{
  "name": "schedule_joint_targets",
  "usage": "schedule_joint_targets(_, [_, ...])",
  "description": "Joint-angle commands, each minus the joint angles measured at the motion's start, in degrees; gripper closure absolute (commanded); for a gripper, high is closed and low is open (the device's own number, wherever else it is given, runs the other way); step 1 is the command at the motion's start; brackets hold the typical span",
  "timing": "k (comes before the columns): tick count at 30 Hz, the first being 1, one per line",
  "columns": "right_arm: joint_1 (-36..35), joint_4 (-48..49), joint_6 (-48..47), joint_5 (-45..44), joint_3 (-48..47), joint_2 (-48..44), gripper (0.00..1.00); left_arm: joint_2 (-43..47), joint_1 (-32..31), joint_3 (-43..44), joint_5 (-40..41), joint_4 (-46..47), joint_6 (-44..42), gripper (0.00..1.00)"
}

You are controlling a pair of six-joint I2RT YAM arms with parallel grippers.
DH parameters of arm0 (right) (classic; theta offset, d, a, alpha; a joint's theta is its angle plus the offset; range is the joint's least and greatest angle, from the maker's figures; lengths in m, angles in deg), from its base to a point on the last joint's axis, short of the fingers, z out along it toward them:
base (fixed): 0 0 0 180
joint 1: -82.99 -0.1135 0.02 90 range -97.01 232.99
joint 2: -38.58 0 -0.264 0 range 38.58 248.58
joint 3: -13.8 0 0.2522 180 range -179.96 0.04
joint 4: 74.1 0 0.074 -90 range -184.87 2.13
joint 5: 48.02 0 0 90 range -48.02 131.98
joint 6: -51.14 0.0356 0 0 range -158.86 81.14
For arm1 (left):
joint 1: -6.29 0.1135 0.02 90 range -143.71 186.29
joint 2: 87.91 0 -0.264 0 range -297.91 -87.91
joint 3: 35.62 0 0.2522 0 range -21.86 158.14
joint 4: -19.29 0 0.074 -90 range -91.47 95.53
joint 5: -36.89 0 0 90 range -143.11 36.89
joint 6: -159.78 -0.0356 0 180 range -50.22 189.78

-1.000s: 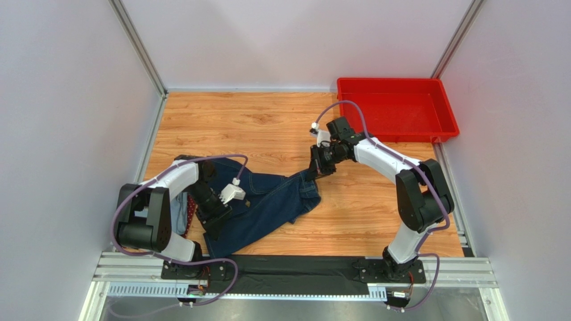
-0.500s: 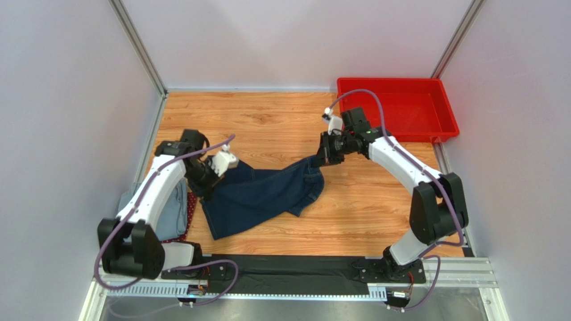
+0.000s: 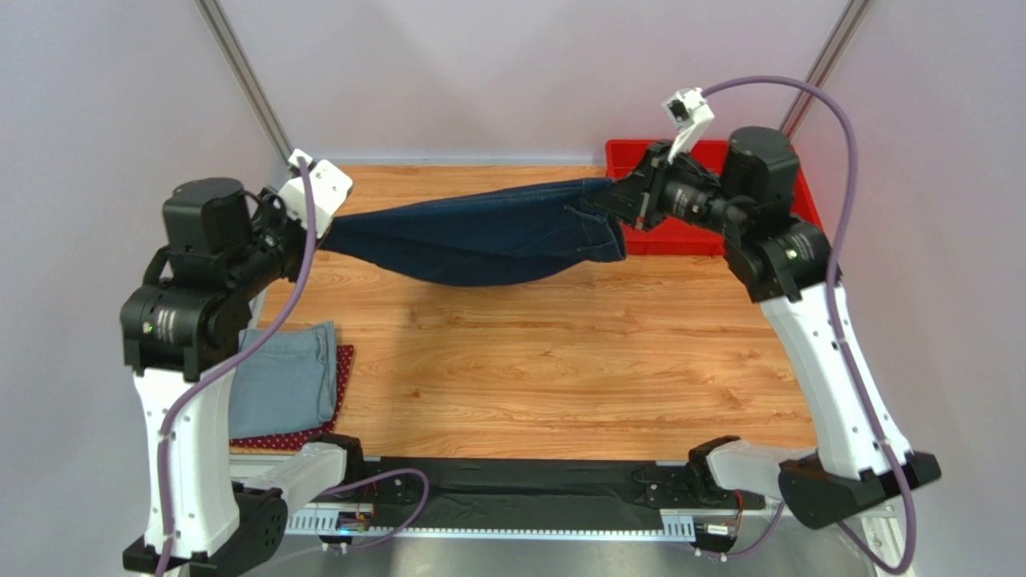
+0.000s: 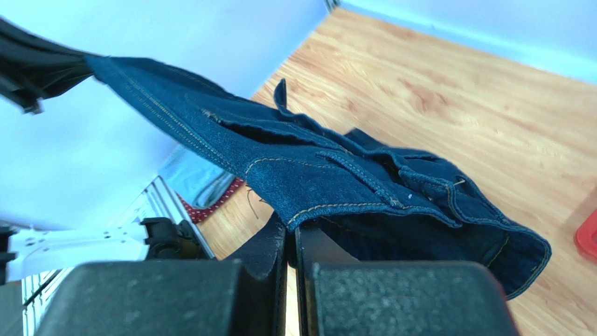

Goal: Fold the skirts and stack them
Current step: Flatten out the skirt at the center of the board.

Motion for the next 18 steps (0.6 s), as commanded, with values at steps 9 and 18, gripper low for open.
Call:
schedule_joint_targets(9, [2.6,5.0,-1.9,-4.1,-7.4,8.5,1.00,-8.0,0.3,1.5,9.2,11.2,-2.3,1.00])
schedule_joint_targets(18, [6.9,6.9,3.8,-5.6,-33.2,33.2,1.00,-27.6,0.9,21.9,20.2,25.9,-2.1,1.00])
